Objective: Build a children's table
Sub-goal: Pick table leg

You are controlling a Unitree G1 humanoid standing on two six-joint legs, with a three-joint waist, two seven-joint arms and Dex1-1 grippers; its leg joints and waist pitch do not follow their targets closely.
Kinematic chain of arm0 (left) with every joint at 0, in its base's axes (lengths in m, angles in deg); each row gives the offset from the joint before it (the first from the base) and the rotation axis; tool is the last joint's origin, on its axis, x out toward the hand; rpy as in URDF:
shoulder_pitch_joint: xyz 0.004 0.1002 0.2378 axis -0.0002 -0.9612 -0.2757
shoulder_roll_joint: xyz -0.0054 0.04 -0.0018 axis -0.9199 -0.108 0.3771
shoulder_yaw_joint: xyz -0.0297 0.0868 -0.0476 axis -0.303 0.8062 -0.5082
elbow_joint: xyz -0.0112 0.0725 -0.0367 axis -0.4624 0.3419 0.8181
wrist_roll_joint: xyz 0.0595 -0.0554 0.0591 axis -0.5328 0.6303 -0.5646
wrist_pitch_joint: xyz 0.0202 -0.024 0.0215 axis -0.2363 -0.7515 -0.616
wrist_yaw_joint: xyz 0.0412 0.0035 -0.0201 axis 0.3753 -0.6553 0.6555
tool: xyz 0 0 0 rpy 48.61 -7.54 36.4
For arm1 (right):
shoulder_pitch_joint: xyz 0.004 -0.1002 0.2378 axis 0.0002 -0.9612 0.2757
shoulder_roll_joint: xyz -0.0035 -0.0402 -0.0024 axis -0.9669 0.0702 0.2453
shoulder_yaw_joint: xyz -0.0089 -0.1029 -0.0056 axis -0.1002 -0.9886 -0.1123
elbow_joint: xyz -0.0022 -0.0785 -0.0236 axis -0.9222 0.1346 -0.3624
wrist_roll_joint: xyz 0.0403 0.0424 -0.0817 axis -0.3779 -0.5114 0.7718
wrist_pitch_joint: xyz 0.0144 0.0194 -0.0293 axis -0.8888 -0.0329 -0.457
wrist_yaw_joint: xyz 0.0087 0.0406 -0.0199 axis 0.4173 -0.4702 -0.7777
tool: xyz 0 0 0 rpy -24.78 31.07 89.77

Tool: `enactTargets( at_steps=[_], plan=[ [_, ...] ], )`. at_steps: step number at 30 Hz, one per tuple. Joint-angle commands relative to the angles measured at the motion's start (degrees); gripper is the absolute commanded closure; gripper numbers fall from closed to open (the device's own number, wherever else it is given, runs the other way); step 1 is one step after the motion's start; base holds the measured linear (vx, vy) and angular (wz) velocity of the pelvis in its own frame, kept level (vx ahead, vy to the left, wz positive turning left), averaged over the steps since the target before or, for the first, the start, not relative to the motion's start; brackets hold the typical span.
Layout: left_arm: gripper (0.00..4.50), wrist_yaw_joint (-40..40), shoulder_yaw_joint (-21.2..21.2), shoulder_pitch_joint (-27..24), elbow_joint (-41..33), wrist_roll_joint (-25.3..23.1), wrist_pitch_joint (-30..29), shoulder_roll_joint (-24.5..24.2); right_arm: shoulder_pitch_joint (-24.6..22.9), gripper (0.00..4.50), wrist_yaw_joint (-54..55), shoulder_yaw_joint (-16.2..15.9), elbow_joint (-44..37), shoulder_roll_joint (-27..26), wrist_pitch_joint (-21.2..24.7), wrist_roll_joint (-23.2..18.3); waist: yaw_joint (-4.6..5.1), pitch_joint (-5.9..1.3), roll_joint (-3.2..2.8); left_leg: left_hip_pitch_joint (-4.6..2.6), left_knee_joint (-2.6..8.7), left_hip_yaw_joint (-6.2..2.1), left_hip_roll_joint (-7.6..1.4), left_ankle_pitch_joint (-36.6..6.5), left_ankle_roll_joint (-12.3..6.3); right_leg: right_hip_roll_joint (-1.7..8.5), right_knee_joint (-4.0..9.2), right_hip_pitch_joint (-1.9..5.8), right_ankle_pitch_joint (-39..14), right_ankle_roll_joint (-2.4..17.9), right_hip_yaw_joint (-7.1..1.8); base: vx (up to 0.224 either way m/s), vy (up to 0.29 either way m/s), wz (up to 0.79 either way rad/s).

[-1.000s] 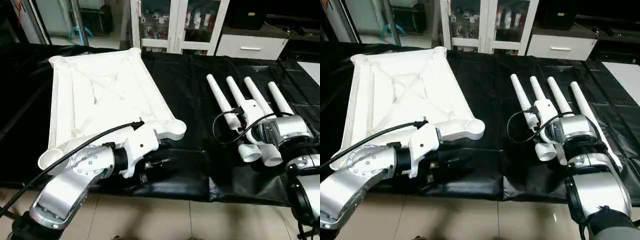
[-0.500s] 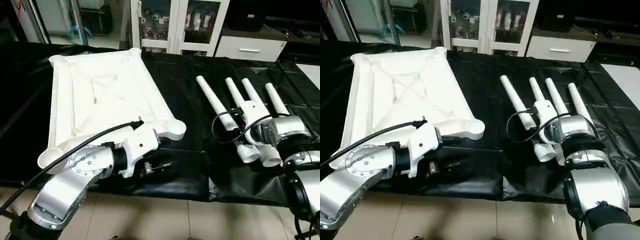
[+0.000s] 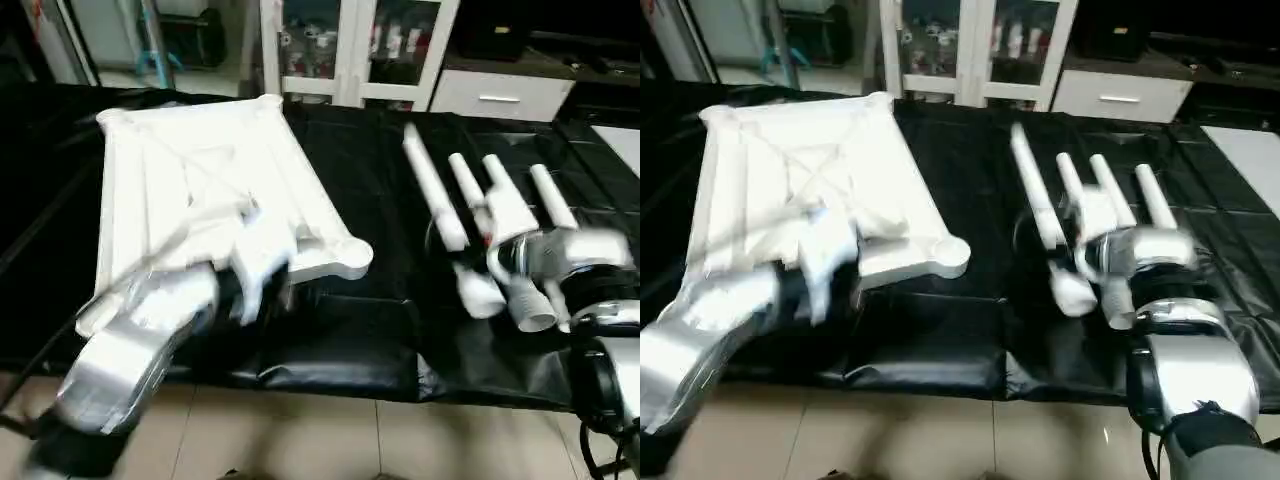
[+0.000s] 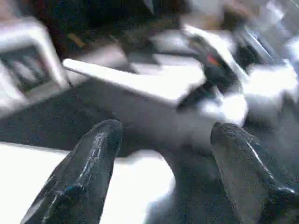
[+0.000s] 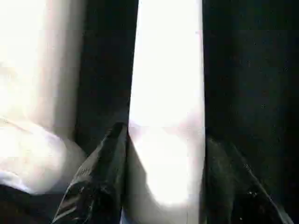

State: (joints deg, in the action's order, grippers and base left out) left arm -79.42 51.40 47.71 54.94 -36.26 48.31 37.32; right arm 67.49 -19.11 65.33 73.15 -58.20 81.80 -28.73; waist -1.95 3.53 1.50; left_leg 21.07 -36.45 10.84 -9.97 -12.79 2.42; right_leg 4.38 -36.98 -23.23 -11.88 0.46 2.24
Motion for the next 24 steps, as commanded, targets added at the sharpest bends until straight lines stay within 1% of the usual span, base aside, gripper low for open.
enactTargets(
  at_steps=[1,2,3,4,5,6,7,8,9,10,11,12,13,14,15,19,20,21,22,23,24],
  plan=[
    [1.01,3.7,-2.1,1.3,1.2,1.0,-0.1,1.7,-1.6,2.65,-1.5,3.3,-7.9,0.1,1.2,-4.4,-0.3,-4.31,0.61,-0.4,3.98,-0.57,-2.75,-0.2,-2.87,3.18,3.39,3.71,3.7,17.4,-2.58,0.0,0.0,0.0],
    [1.01,4.9,-3.0,2.0,1.4,1.5,-0.5,2.8,-3.3,2.65,-2.4,4.1,-12.0,-0.4,1.3,-6.0,-0.31,-4.44,0.63,-0.44,3.91,-0.66,-2.83,0.4,-3.42,3.29,3.27,3.57,4.0,17.6,-2.49,0.0,0.0,0.0],
    [1.01,5.8,-3.7,2.4,1.4,2.0,-0.7,3.7,-4.6,2.66,-2.9,4.6,-15.2,-0.8,1.3,-7.2,-0.37,-4.32,0.67,-0.31,3.9,-0.55,-2.77,0.2,-3.71,3.26,3.44,3.55,3.6,17.4,-2.53,0.0,0.0,0.0],
    [1.01,6.6,-4.5,2.8,1.4,2.5,-1.0,4.5,-7.0,2.66,-4.1,5.1,-20.5,-1.5,0.5,-9.1,-0.42,-4.39,1.66,-0.35,3.91,-0.56,-2.89,0.4,-4.13,3.36,3.53,3.54,2.7,17.1,-2.46,0.0,0.0,0.0],
    [1.01,6.7,-4.5,2.9,1.4,2.5,-1.0,4.6,-7.2,2.66,-4.2,5.2,-21.0,-1.5,0.5,-9.3,-0.77,-4.27,1.35,-0.3,4.03,-0.62,-2.85,0.7,-4.18,3.47,3.52,3.64,2.3,16.6,-2.53,0.0,0.0,0.0],
    [1.01,7.1,-4.9,3.1,1.4,2.8,-1.2,5.0,-9.2,2.66,-5.2,5.6,-25.2,-2.1,0.3,-10.9,-0.81,-4.19,0.99,-0.51,4.1,-0.64,-2.96,0.7,-4.03,3.41,3.71,3.26,1.1,16.2,-2.48,0.0,0.0,0.0],
    [1.01,7.4,-5.0,3.3,1.5,2.7,-1.2,5.3,-11.2,2.66,-6.6,6.0,-29.5,-2.8,0.5,-13.1,-0.76,-4.22,0.67,-0.6,4.15,-0.75,-3.04,0.2,-3.67,3.38,3.69,3.16,0.2,16.1,-2.4,0.0,0.0,0.0],
    [1.01,7.5,-5.0,3.5,1.6,2.7,-1.3,5.4,-13.2,2.66,-8.3,6.2,-33.1,-3.2,1.2,-15.3,-0.82,-4.14,0.8,-0.74,4.24,-0.65,-3.09,-0.4,-3.48,3.32,3.97,3.07,-0.4,15.7,-2.41,0.0,0.0,0.0],
    [1.01,7.4,-5.0,3.8,1.9,2.5,-1.4,5.8,-15.9,2.66,-10.2,6.6,-37.4,-3.9,2.7,-18.1,-0.79,-4.16,0.49,-0.73,4.31,-0.8,-3.09,-1.2,-3.15,3.29,3.9,3.13,-0.8,15.3,-2.42,0.0,0.0,0.0],
    [1.01,7.4,-5.0,3.8,1.9,2.5,-1.4,5.8,-16.0,2.66,-10.3,6.6,-37.5,-3.9,2.7,-18.1,-0.81,-4.13,0.69,-0.75,4.39,-0.83,-3.09,-1.4,-3.01,3.24,3.97,3.18,-0.8,14.9,-2.44,0.0,0.0,0.0],
    [1.01,7.5,-5.0,4.0,2.2,2.5,-1.3,6.0,-17.0,2.66,-10.7,7.4,-39.1,-4.5,3.2,-19.6,-0.78,-4.14,0.67,-0.75,4.44,-0.9,-3.14,-1.5,-2.87,3.3,3.97,3.13,-1.0,15.0,-2.42,0.0,0.0,0.0],
    [1.01,7.8,-5.0,4.5,2.9,2.4,-1.1,6.0,-18.2,2.66,-10.9,8.8,-40.9,-5.6,4.3,-22.0,-0.73,-4.05,0.72,-0.71,4.5,-0.88,-3.06,-1.6,-2.54,3.25,4.08,3.05,-1.7,14.8,-2.43,0.0,0.0,0.0],
    [1.01,8.0,-4.9,4.6,3.2,2.3,-1.1,6.0,-18.7,2.66,-10.9,9.4,-41.5,-6.0,4.8,-23.0,-0.76,-4.02,0.71,-0.76,4.52,-0.82,-3.0,-2.1,-2.13,3.31,4.23,3.0,-2.7,14.5,-2.48,0.0,0.0,0.0],
    [1.01,8.0,-4.9,4.7,3.3,2.3,-1.1,5.9,-18.8,2.66,-10.8,9.7,-41.6,-6.2,5.2,-23.4,-0.8,-4.01,0.7,-0.76,4.53,-0.87,-3.0,-2.3,-1.94,3.34,4.25,3.01,-3.1,14.5,-2.47,0.0,0.0,0.0],
    [1.01,8.0,-4.7,5.0,3.5,2.3,-1.1,5.8,-19.4,2.66,-10.4,10.4,-42.6,-6.7,6.0,-24.9,-0.68,-3.97,0.42,-0.78,4.61,-0.91,-2.89,-3.0,-1.19,3.23,4.41,2.94,-4.0,14.0,-2.44,0.0,0.0,0.0],
    [1.01,8.5,-4.5,5.6,3.5,2.5,-1.3,6.1,-21.0,2.66,-9.3,10.4,-44.8,-7.3,7.2,-26.7,-0.74,-3.96,0.47,-0.66,4.64,-0.97,-2.85,-2.4,-0.54,3.25,4.4,3.0,-3.6,13.6,-2.45,0.0,0.0,0.0],
    [1.01,8.5,-4.5,5.6,3.5,2.5,-1.3,6.2,-21.1,2.66,-9.3,10.4,-44.9,-7.3,7.3,-26.8,-0.69,-4.0,0.88,-0.61,4.62,-0.93,-2.85,-2.1,-0.63,3.23,4.4,3.05,-3.4,13.5,-2.46,0.0,0.0,0.0],
    [1.01,8.6,-4.4,5.8,3.6,2.4,-1.2,6.4,-21.6,2.66,-9.1,10.2,-45.5,-7.4,8.1,-27.5,-0.72,-4.02,0.66,-0.6,4.64,-0.99,-2.82,-1.7,-0.62,3.29,4.32,3.03,-3.3,13.5,-2.42,0.0,0.0,0.0],
    [1.01,8.6,-4.4,5.9,3.7,2.3,-1.2,6.5,-21.6,2.66,-9.1,10.1,-45.6,-7.5,8.4,-27.8,-0.67,-3.97,0.81,-0.56,4.65,-0.97,-2.82,-1.8,-0.53,3.3,4.42,3.02,-3.9,13.4,-2.4,0.0,0.0,0.0],
    [1.01,8.6,-4.4,5.9,3.7,2.3,-1.2,6.5,-21.6,2.66,-9.1,10.1,-45.6,-7.5,8.4,-27.8,-0.67,-3.97,0.81,-0.56,4.65,-0.97,-2.82,-1.8,-0.53,3.3,4.42,3.02,-3.9,13.4,-2.4,0.0,0.0,0.0],
    [1.01,8.8,-4.4,6.1,3.9,2.3,-1.0,6.6,-21.9,2.66,-9.1,9.8,-46.6,-7.4,9.2,-28.5,-0.68,-3.93,1.02,-0.58,4.64,-0.94,-2.83,-2.2,-0.54,3.37,4.52,3.0,-4.8,13.1,-2.44,0.0,0.0,0.0]
  ],
)
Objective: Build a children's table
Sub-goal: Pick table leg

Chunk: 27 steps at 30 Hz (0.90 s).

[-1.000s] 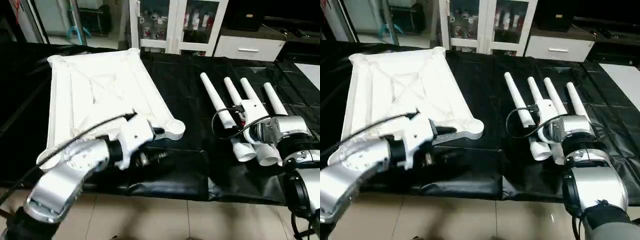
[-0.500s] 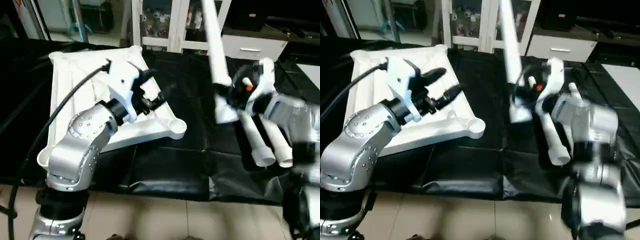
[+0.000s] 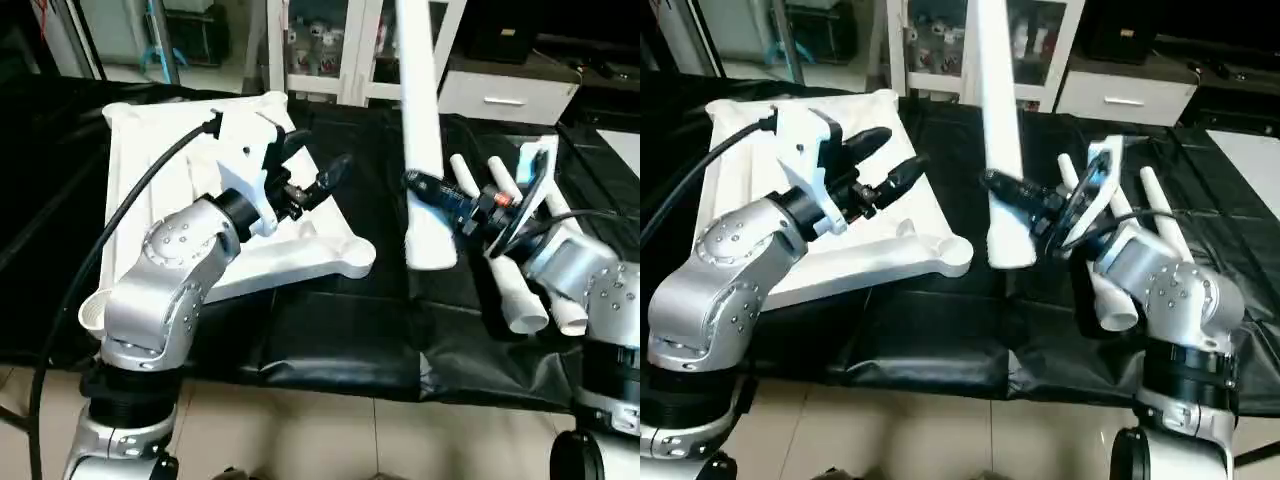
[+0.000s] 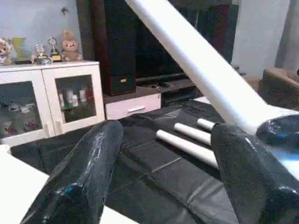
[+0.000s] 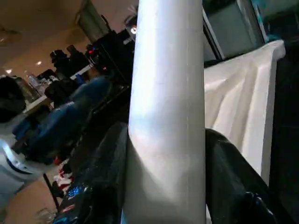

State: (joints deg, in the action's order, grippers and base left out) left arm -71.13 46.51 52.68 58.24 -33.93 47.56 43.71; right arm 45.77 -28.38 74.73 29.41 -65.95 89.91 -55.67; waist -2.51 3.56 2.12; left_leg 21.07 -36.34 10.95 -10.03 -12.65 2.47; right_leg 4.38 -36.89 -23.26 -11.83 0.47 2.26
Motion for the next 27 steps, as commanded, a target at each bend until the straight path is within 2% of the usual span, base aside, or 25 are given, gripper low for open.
enactTargets(
  at_steps=[1,4,6,7,8,9,11,14,15,17,18,20,21,22,23,24,27],
  plan=[
    [1.01,0.5,0.5,1.2,0.6,0.0,-0.3,0.2,-0.2,2.66,0.2,0.4,-2.9,0.3,1.2,-1.6,-0.17,-3.96,0.29,-0.58,4.53,-1.08,-2.77,-2.2,-0.58,3.39,4.4,3.05,-5.0,13.0,-2.47,0.0,0.0,0.0],
    [1.01,1.1,0.1,1.8,0.7,0.4,-0.4,0.7,-0.3,2.66,0.4,-1.0,-3.8,0.7,1.3,-1.3,-0.15,-3.94,0.27,-0.6,4.52,-1.08,-2.78,-1.8,-0.56,3.38,4.44,2.97,-5.0,12.6,-2.47,0.0,0.0,0.0],
    [1.01,2.7,-1.4,2.9,1.3,2.5,-2.3,2.8,-1.1,2.66,0.2,-3.7,-6.0,1.5,0.3,0.0,-0.27,-3.9,0.46,-0.53,4.51,-1.07,-2.75,-1.5,-0.37,3.41,4.43,3.03,-5.1,12.6,-2.47,0.0,0.0,0.0],
    [1.01,2.9,-1.6,3.0,1.3,2.8,-2.6,3.1,-1.2,2.66,0.1,-3.9,-6.2,1.5,0.3,0.0,-0.19,-3.89,0.71,-0.53,4.51,-0.97,-2.82,-1.5,-0.3,3.43,4.45,3.06,-5.0,12.5,-2.54,0.0,0.0,0.0],
    [1.01,3.5,-2.7,3.4,1.8,4.6,-4.2,4.5,-1.7,2.66,-0.1,-4.4,-7.5,1.5,0.2,-0.1,-0.26,-3.89,0.91,-0.52,4.48,-1.02,-2.79,-1.4,-0.39,3.45,4.47,3.05,-5.0,12.5,-2.53,0.0,0.0,0.0],
    [1.01,3.8,-3.9,3.9,2.3,6.9,-5.4,6.0,-2.1,2.66,-0.1,-4.8,-8.5,1.5,0.0,-0.2,-0.44,-3.88,0.85,-0.48,4.42,-0.98,-2.75,-1.2,-0.43,3.56,4.4,3.09,-4.8,12.9,-2.58,0.0,0.0,0.0],
    [1.01,3.6,-7.3,4.9,3.4,13.3,-8.3,8.8,-2.6,2.66,-0.6,-5.4,-9.7,1.6,0.3,-0.7,-0.47,-3.9,0.92,-0.49,4.42,-0.98,-2.69,-1.3,-0.59,3.51,4.47,3.05,-5.1,13.0,-2.55,0.0,0.0,0.0],
    [1.01,2.5,-10.4,6.2,4.8,20.0,-12.8,10.2,-3.4,2.66,-2.1,-6.7,-11.5,2.4,1.0,-1.5,-0.64,-3.9,0.73,-0.52,4.4,-1.02,-2.63,-1.5,-0.82,3.34,4.52,2.99,-5.2,12.8,-2.52,0.0,0.0,0.0],
    [1.01,2.2,-10.7,6.5,5.1,20.8,-13.4,10.2,-3.5,2.66,-2.4,-7.0,-11.8,2.6,1.0,-1.5,-0.7,-3.88,0.46,-0.53,4.39,-1.01,-2.54,-1.5,-0.69,3.32,4.45,3.02,-5.1,12.8,-2.52,0.0,0.0,0.0],
    [1.01,1.6,-11.5,7.2,5.8,23.2,-15.4,10.3,-4.0,2.66,-3.1,-8.0,-12.5,3.1,0.8,-1.6,-0.7,-3.91,0.42,-0.46,4.44,-1.09,-2.59,-0.9,-1.06,3.27,4.47,3.07,-4.1,12.6,-2.5,0.0,0.0,0.0],
    [1.01,1.6,-11.8,7.9,6.6,23.3,-16.3,10.4,-4.2,2.66,-3.2,-8.6,-12.8,3.4,0.5,-1.5,-0.73,-3.9,0.13,-0.55,4.42,-1.11,-2.6,-1.0,-0.93,3.29,4.5,3.03,-4.1,12.6,-2.49,0.0,0.0,0.0],
    [1.01,1.7,-12.0,8.3,7.1,23.3,-16.9,10.5,-4.4,2.66,-3.3,-8.9,-13.0,3.5,0.3,-1.5,-0.69,-3.91,0.29,-0.55,4.45,-1.12,-2.63,-1.3,-0.88,3.26,4.61,3.09,-4.2,12.6,-2.48,0.0,0.0,0.0],
    [1.01,1.6,-13.3,9.3,8.2,26.2,-18.7,11.4,-5.0,2.66,-3.7,-10.5,-13.5,4.0,-0.3,-0.5,-0.68,-3.88,-0.16,-0.63,4.45,-1.12,-2.63,-1.7,-0.37,3.3,4.64,3.08,-4.2,12.7,-2.51,0.0,0.0,0.0],
    [1.01,1.6,-13.3,9.3,8.2,26.2,-18.7,11.4,-5.0,2.66,-3.7,-10.5,-13.5,4.0,-0.3,-0.5,-0.69,-3.89,0.03,-0.67,4.45,-1.11,-2.58,-1.8,-0.22,3.22,4.72,3.09,-4.2,12.7,-2.48,0.0,0.0,0.0],
    [1.01,1.6,-13.9,9.6,8.4,28.4,-19.7,11.8,-5.3,2.66,-3.9,-11.2,-13.8,4.4,-0.6,-0.1,-0.79,-3.94,0.12,-0.58,4.46,-1.14,-2.59,-1.8,-0.05,3.33,4.6,3.29,-3.8,13.0,-2.53,0.0,0.0,0.0],
    [1.01,1.0,-14.1,9.8,8.4,31.4,-21.3,12.0,-5.8,2.66,-4.2,-12.1,-14.1,4.6,-1.0,0.4,-0.88,-3.93,-0.23,-0.58,4.44,-1.15,-2.57,-1.7,0.13,3.37,4.51,3.25,-3.4,13.2,-2.53,0.0,0.0,0.0],
    [1.01,-0.2,-13.1,9.1,7.8,33.6,-23.4,12.0,-6.1,2.66,-4.4,-13.3,-14.4,4.9,-1.7,1.1,-0.8,-3.98,-0.27,-0.54,4.49,-1.19,-2.61,-1.6,-0.31,3.2,4.41,3.37,-1.5,13.6,-2.5,0.0,0.0,0.0]
  ],
)
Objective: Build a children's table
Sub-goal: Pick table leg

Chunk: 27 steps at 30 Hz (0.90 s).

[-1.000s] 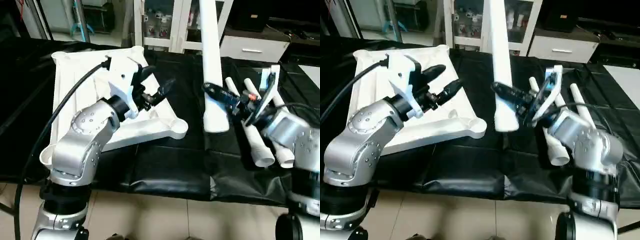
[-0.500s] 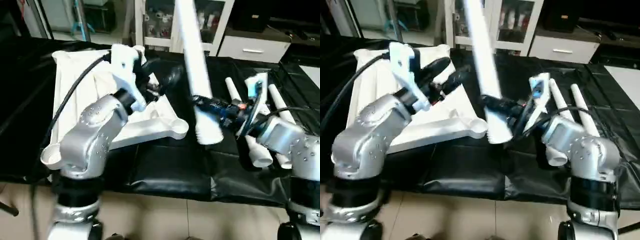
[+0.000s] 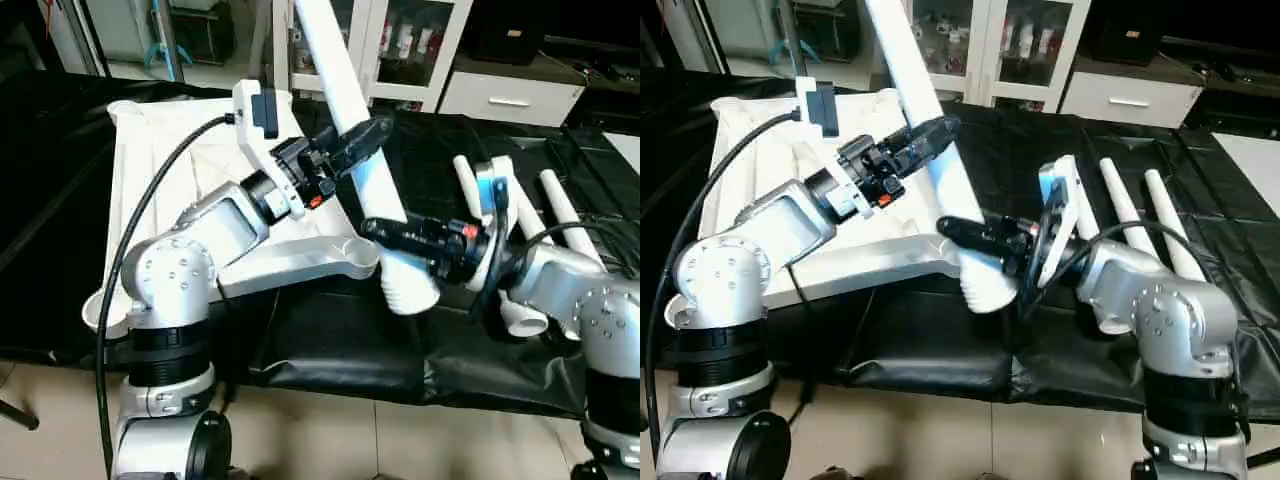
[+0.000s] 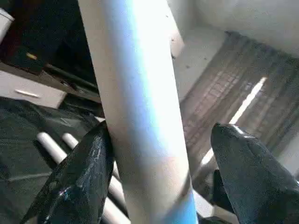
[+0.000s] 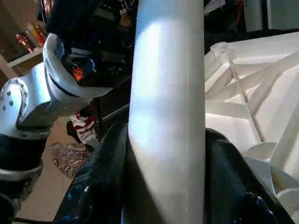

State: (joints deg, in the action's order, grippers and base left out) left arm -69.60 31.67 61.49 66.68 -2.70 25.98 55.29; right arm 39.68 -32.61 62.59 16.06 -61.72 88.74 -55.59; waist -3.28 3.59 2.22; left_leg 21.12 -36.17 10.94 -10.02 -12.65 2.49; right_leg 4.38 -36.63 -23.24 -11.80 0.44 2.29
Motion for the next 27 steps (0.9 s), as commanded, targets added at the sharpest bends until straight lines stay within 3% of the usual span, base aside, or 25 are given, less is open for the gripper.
enactTargets(
  at_steps=[1,2,3,7,11,12,18,23,24,27],
  plan=[
    [1.01,-1.8,1.9,0.2,-0.7,2.4,-2.0,0.4,-0.1,2.66,-0.2,-1.2,-1.1,0.7,-0.6,1.0,-0.03,-4.0,-0.54,-0.63,4.32,-1.18,-2.64,-1.6,-0.42,3.2,4.25,3.31,-1.3,13.7,-2.5,0.0,0.0,0.0],
    [1.01,-1.9,2.4,0.0,-0.8,2.1,-2.3,0.4,-0.1,2.66,-0.1,-1.4,-1.1,0.6,-0.8,1.1,0.05,-4.0,-0.64,-0.64,4.35,-1.19,-2.64,-2.0,-0.41,3.18,4.32,3.37,-1.6,13.8,-2.49,0.0,0.0,0.0],
    [1.29,-1.3,2.7,-0.2,0.0,1.0,-2.6,0.6,-0.1,2.66,0.0,-1.7,-1.1,0.5,-1.1,1.3,0.04,-3.95,-0.79,-0.62,4.4,-1.25,-2.68,-2.3,-0.35,3.24,4.31,3.4,-2.0,13.8,-2.49,0.0,0.0,0.0],
    [1.54,-0.8,2.3,0.1,1.3,1.5,-3.8,0.5,0.0,2.66,0.3,-2.1,-1.0,0.6,-1.5,1.2,0.13,-3.88,-0.69,-0.67,4.45,-1.22,-2.66,-3.3,-0.06,3.24,4.58,3.39,-4.1,13.3,-2.53,0.0,0.0,0.0],
    [1.84,0.5,1.6,0.6,2.4,3.2,-4.8,0.2,0.1,2.66,-0.1,-2.7,-0.9,1.0,-2.2,1.3,0.13,-3.97,-0.78,-0.69,4.41,-1.27,-2.68,-2.3,-0.11,3.21,4.37,3.39,-2.6,13.4,-2.52,0.0,0.0,0.0],
    [2.11,0.4,1.4,0.8,2.5,3.6,-5.1,0.1,0.2,2.66,-0.2,-2.8,-0.8,1.1,-2.3,1.3,0.07,-4.01,-0.73,-0.65,4.38,-1.26,-2.67,-1.8,-0.35,3.23,4.27,3.45,-1.7,13.7,-2.51,0.0,0.0,0.0],
    [2.55,1.0,1.9,1.0,2.6,1.7,-5.2,-0.9,0.6,2.66,-0.6,-3.6,-0.2,1.5,-3.0,1.5,0.0,-3.97,-0.67,-0.63,4.39,-1.25,-2.74,-1.7,-0.84,3.34,4.27,3.46,-1.8,13.9,-2.51,0.0,0.0,0.0],
    [2.63,2.2,1.4,1.2,2.8,1.6,-4.8,-1.1,0.8,2.66,-0.6,-4.5,0.4,1.6,-4.4,2.4,-0.02,-3.95,-0.72,-0.65,4.41,-1.25,-2.74,-2.3,-0.35,3.37,4.33,3.46,-2.6,13.7,-2.51,0.0,0.0,0.0],
    [2.64,2.9,1.1,1.6,2.6,1.7,-4.8,-1.1,1.0,2.31,-0.6,-4.7,0.7,1.6,-4.8,2.7,-0.03,-3.96,-0.71,-0.65,4.42,-1.27,-2.76,-2.2,-0.39,3.37,4.29,3.45,-2.2,13.7,-2.52,0.0,0.0,0.0],
    [2.64,3.3,0.9,1.9,2.2,1.9,-4.7,-1.2,1.0,1.94,-0.6,-4.7,0.9,1.5,-4.8,2.8,-0.02,-3.96,-0.72,-0.66,4.4,-1.26,-2.74,-1.9,-0.5,3.32,4.23,3.45,-1.9,13.8,-2.5,0.0,0.0,0.0]
  ],
)
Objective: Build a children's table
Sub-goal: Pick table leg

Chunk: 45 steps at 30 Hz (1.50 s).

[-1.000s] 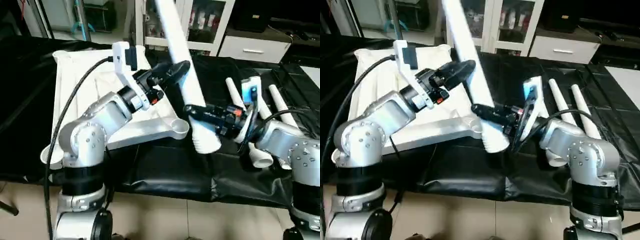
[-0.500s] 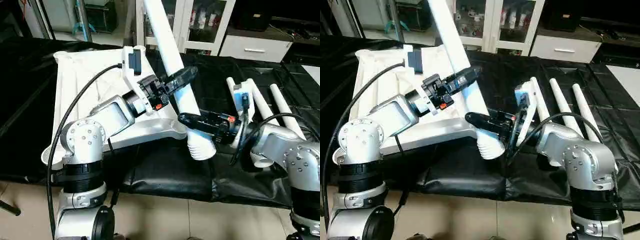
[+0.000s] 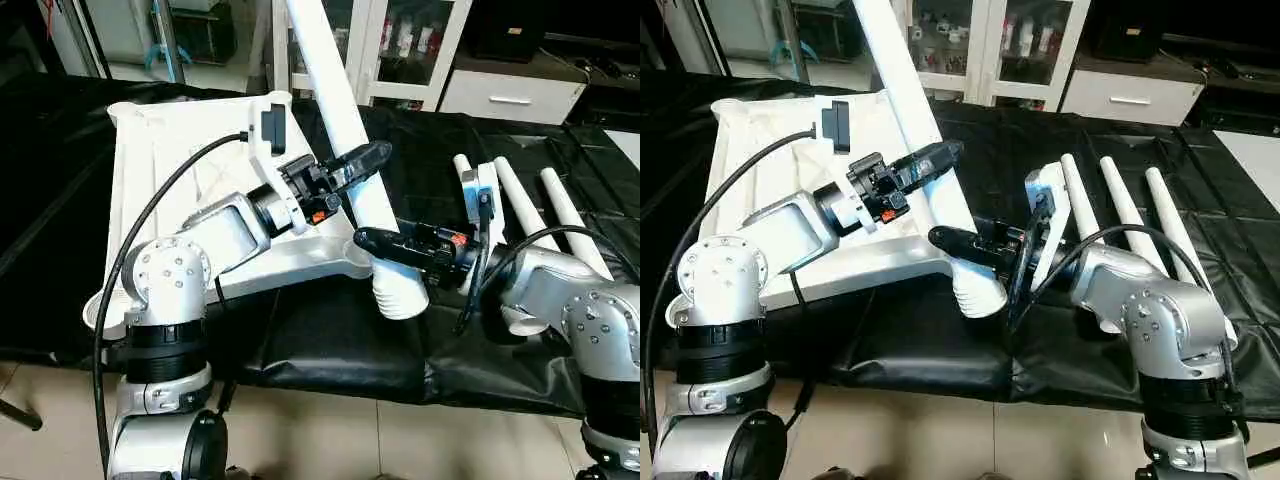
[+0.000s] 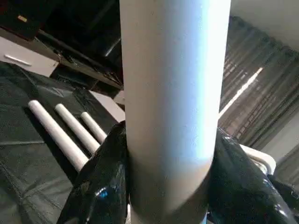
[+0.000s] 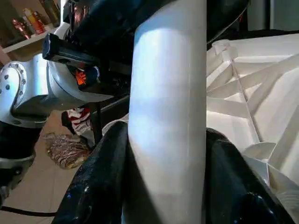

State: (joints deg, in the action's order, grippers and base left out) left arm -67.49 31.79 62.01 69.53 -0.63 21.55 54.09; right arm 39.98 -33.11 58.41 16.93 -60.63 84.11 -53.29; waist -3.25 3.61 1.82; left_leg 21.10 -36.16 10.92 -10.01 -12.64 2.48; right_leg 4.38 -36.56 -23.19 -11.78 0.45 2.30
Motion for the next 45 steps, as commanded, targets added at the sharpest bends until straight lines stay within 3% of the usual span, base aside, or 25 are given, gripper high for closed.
enactTargets(
  at_steps=[1,4,6,7,10,11,12,15,20,28,38,39,45],
  plan=[
    [2.64,1.2,0.7,1.4,-0.6,-0.2,-0.3,0.0,0.8,1.91,-0.1,-0.5,0.1,0.4,-0.2,0.5,-0.09,-4.0,-0.22,-0.63,4.36,-1.24,-2.71,-1.8,-0.55,3.34,4.15,3.44,-1.7,13.9,-2.52,0.0,0.0,0.0],
    [2.65,2.0,1.8,1.9,-1.8,-2.2,0.6,-1.7,1.0,1.64,1.0,0.0,0.9,-0.2,-1.1,0.7,-0.2,-3.99,-0.43,-0.62,4.37,-1.29,-2.72,-1.7,-0.76,3.35,4.13,3.42,-1.3,14.0,-2.5,0.0,0.0,0.0],
    [2.65,2.1,5.2,1.6,-2.8,-6.5,1.8,-4.0,1.0,1.45,1.6,0.1,0.8,-0.1,-2.6,1.6,-0.12,-4.04,-0.4,-0.7,4.4,-1.31,-2.84,-1.7,-0.66,3.33,4.06,3.33,-1.8,13.5,-2.45,0.0,0.0,0.0],
    [2.65,3.8,9.1,1.4,-3.5,-11.8,3.0,-6.5,1.0,1.35,3.0,-0.5,0.1,0.6,-5.7,4.7,-0.09,-3.99,-0.1,-0.68,4.46,-1.31,-2.87,-1.8,-0.66,3.34,4.22,3.33,-2.4,12.9,-2.46,0.0,0.0,0.0],
    [2.65,5.1,10.3,1.6,-3.9,-13.7,3.6,-7.2,1.1,1.1,4.7,-0.8,-0.8,0.8,-9.3,7.8,-0.06,-4.0,-0.11,-0.72,4.37,-1.24,-2.85,-0.8,0.02,3.42,4.08,3.26,-2.9,11.9,-2.55,0.0,0.0,0.0],
    [2.65,5.8,9.9,1.9,-4.0,-13.6,3.7,-6.8,1.1,1.1,5.3,-0.6,-1.3,0.5,-10.4,8.4,0.03,-4.01,0.34,-0.7,4.32,-1.14,-2.85,-0.5,0.05,3.4,4.05,3.24,-2.6,11.9,-2.56,0.0,0.0,0.0],
    [2.65,6.4,9.5,2.1,-4.1,-13.5,3.8,-6.5,1.1,1.04,5.7,-0.4,-1.6,0.3,-11.1,8.8,-0.08,-4.01,0.11,-0.68,4.31,-1.15,-2.75,-0.3,0.11,3.43,3.94,3.32,-2.1,12.3,-2.59,0.0,0.0,0.0],
    [2.65,7.6,8.4,2.9,-4.3,-12.5,3.8,-5.6,1.1,1.04,5.5,0.1,-2.4,0.2,-12.2,8.7,-0.1,-4.06,0.17,-0.62,4.25,-1.12,-2.73,-0.3,-0.68,3.35,3.82,3.35,-1.1,13.0,-2.59,0.0,0.0,0.0],
    [2.65,6.5,9.6,3.0,-4.4,-13.8,5.1,-5.6,0.7,1.04,3.9,-2.5,-0.2,2.8,-11.0,10.3,-0.04,-3.97,0.5,-0.55,4.19,-1.05,-2.68,-0.7,-1.4,3.3,3.99,3.33,-2.1,13.1,-2.57,0.0,0.0,0.0],
    [2.65,5.4,11.1,3.0,-4.9,-14.1,5.5,-5.7,2.4,0.26,5.4,-5.3,2.7,2.4,-8.6,11.9,0.02,-4.07,0.56,-0.45,4.06,-1.11,-2.62,0.5,-1.8,3.3,3.85,3.32,-2.2,13.1,-2.53,0.0,0.0,0.0],
    [2.65,3.2,13.9,2.4,-5.4,-15.3,6.5,-6.7,5.9,0.24,3.2,-9.4,5.6,3.6,-6.6,13.2,0.06,-4.07,0.81,-0.54,3.99,-1.04,-2.75,1.0,-1.92,3.38,3.67,3.27,-2.0,13.5,-2.55,0.0,0.0,0.0],
    [2.65,2.4,15.1,2.4,-5.9,-15.8,6.8,-7.2,7.3,0.24,3.2,-10.8,6.9,4.0,-4.7,13.8,0.04,-4.11,1.13,-0.54,4.0,-1.07,-2.75,1.4,-2.03,3.39,3.52,3.36,-1.5,13.7,-2.52,0.0,0.0,0.0],
    [2.65,1.2,16.7,2.3,-6.5,-16.4,7.5,-7.7,9.4,0.24,2.8,-11.8,8.8,3.3,-2.3,13.3,-0.03,-4.12,1.19,-0.59,3.92,-0.94,-2.74,2.2,-1.98,3.36,3.37,3.36,0.1,14.1,-2.6,0.0,0.0,0.0]
  ],
)
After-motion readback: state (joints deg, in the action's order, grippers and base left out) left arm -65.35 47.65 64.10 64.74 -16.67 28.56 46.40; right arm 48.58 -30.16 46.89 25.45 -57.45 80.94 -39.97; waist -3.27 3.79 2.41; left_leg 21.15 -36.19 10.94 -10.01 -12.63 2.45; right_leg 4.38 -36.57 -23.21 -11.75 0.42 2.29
